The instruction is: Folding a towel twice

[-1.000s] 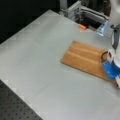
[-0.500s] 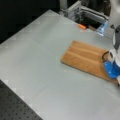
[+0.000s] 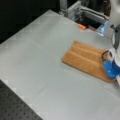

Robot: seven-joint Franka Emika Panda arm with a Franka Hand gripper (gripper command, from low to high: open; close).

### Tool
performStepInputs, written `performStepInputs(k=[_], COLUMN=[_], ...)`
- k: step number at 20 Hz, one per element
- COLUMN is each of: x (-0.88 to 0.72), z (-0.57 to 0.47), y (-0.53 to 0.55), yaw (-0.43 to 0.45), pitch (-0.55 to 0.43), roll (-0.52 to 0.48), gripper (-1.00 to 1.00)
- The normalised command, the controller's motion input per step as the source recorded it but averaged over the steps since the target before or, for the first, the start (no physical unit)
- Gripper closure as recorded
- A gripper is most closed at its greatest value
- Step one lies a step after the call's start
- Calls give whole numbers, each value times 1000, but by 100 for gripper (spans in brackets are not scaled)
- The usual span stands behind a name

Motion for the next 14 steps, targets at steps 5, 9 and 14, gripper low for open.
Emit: performStepInputs(k=[5,9,14], x=[77,64,75], z=[79,299,273], y=[0,-45,-55], yaw=[54,95,122], pitch=[-25,49,91], roll=[-181,-161,-83], gripper=[100,100,100])
